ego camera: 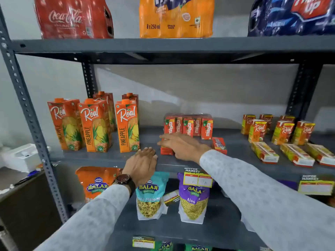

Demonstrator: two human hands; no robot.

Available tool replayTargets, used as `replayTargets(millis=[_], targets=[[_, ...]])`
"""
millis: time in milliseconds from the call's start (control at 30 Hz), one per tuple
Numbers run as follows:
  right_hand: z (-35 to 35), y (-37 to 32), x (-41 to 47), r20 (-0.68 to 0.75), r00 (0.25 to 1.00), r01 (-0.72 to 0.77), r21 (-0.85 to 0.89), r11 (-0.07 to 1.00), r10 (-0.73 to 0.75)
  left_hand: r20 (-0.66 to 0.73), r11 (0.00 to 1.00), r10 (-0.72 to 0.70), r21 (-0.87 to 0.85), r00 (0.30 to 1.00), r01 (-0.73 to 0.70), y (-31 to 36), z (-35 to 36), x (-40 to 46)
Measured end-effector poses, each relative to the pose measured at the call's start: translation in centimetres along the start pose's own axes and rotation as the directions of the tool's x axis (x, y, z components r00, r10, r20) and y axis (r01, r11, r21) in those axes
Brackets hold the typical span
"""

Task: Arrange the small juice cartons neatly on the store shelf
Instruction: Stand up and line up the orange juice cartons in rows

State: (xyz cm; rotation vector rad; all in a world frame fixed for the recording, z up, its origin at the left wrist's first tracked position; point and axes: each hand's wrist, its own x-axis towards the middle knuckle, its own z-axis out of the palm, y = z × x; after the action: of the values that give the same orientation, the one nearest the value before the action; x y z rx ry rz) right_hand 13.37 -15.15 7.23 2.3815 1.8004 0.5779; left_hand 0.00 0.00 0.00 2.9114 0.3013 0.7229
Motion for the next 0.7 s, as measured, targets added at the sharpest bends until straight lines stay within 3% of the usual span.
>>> replayTargets(millis=[167,300,400,467,600,700], targets=[[0.7,0.7,2.4,0.093,0.986,0.15,-0.088,0.985,-0.142,-0.094,1.0,0.007,0.031,0.996,-0.004,-0.3,0.8,0.0],[-0.1,1.5,2.7,0.061,0.984,0.168,-0.004,0.986,-0.167,-0.13,0.999,0.013,0.038,0.991,-0.008,-0.6,1.2,0.0],[-2.0,2.4,3.0,-0.066,0.998,-0.013,0.163,0.987,0.024,-0.137,0.999,0.011,0.046,0.991,-0.005,-0.6,1.4,0.2],[-3.7,2.8,3.6,-0.163,0.957,-0.186,0.299,0.936,0.242,-0.144,0.999,0.003,0.051,0.99,0.005,-0.7,1.5,0.2],[-4.7,3.2,5.5,-0.107,0.713,-0.555,0.517,0.651,0.693,-0.145,0.999,-0.002,0.05,0.989,0.009,-0.6,1.5,0.0],[-3.9,2.9,6.0,-0.008,0.604,-0.639,0.593,0.49,0.797,-0.142,0.999,-0.003,0.045,0.99,0.009,-0.5,1.2,-0.1]])
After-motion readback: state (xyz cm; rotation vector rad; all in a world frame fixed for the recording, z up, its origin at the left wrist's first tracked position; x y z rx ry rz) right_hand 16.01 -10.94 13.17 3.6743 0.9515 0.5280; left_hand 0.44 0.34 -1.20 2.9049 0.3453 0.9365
